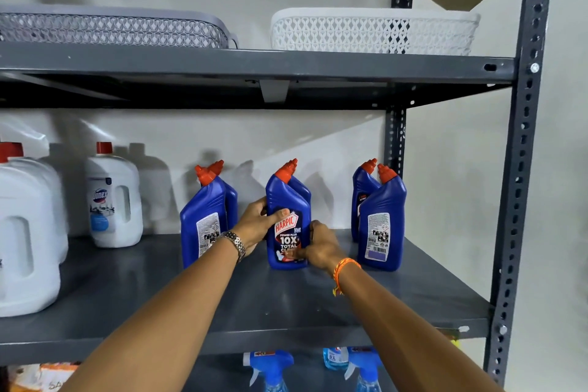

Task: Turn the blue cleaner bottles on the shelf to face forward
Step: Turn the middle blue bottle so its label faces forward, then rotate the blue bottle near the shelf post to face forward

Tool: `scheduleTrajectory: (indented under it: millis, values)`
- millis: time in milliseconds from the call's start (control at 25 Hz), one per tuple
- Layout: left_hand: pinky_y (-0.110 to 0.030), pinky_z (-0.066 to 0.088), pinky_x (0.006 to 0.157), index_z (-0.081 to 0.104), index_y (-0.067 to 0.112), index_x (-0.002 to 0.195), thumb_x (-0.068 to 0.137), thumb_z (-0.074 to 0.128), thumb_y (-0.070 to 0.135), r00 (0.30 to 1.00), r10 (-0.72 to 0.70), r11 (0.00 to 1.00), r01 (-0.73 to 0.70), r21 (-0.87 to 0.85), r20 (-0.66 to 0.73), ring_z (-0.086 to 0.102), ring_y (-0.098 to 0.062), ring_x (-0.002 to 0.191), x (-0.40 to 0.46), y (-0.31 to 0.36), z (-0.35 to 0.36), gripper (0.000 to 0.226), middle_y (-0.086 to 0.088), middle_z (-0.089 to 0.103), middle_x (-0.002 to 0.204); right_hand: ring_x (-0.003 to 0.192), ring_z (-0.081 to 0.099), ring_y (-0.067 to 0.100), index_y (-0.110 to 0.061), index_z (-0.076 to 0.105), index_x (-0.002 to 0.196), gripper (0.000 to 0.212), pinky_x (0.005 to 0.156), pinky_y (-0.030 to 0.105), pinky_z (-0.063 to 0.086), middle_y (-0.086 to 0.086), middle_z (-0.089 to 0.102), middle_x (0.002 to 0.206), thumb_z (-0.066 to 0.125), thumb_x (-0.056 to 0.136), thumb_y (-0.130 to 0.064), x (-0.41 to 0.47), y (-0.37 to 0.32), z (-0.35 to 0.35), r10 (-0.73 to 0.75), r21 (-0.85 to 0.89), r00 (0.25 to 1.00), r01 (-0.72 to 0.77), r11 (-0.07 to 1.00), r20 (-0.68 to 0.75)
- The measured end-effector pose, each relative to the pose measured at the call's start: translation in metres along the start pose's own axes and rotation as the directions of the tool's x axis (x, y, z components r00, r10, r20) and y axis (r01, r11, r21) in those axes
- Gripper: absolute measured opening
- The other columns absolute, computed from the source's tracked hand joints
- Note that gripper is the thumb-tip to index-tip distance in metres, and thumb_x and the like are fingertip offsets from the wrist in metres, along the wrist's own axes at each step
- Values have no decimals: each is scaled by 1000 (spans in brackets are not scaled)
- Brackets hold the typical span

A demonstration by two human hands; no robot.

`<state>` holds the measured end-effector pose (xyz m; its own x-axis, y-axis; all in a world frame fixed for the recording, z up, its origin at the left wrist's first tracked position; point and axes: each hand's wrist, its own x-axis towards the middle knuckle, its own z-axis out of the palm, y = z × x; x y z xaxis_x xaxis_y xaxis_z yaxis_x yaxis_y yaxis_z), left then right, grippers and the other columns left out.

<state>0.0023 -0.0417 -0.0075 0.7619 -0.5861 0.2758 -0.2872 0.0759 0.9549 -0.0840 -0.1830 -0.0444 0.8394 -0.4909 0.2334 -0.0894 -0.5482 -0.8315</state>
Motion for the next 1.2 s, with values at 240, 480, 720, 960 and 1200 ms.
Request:
scheduleTrajectory:
  millis: [240, 480, 720, 960, 1200]
  values:
    - [-52, 54, 103, 58, 8, 132, 88, 73, 10, 999, 3, 998, 0, 68, -51, 66, -37, 121, -11, 10, 4, 46, -17, 69, 126, 98, 62, 18, -13, 50, 119, 61, 79, 25, 54, 5, 66, 113, 87, 71, -11, -13, -3, -15, -66, -50, 997, 68, 996, 36]
    - [-23, 60, 81, 64, 26, 97, 78, 79, 2, 723, 339, 938, -307, 159, -602, 71, -10, 84, -32, 33, 36, 34, 5, 71, 92, 74, 61, 3, -26, 48, 106, 70, 59, 6, 47, -6, 61, 91, 96, 56, -16, -56, 17, -127, -116, 82, 813, 196, 977, -571]
    - [-35, 52, 105, 57, 9, 133, 94, 67, 22, 976, 207, 967, -194, 164, -67, 64, -20, 118, 0, 42, 152, 43, -9, 66, 129, 93, 66, 24, -9, 48, 114, 74, 71, 29, 51, 9, 68, 110, 94, 56, -5, -39, 56, -150, 131, 154, 943, -87, 984, -307]
    - [-27, 57, 82, 57, 4, 127, 100, 56, 13, 989, 82, 996, -77, -49, 120, 65, -18, 94, 28, 22, 186, 29, -9, 66, 109, 102, 72, 30, -4, 64, 125, 57, 93, 47, 59, 15, 74, 118, 85, 72, -3, -20, 82, -149, 104, 161, 980, -76, 984, -168]
    - [-33, 61, 83, 58, 17, 130, 98, 58, 33, 949, 313, 934, -302, 188, -28, 70, -25, 99, 19, 65, 180, 36, -10, 66, 121, 103, 71, 20, -14, 60, 130, 55, 92, 46, 61, 5, 73, 120, 82, 80, -11, -28, 55, -170, -29, 314, 986, 81, 946, -165]
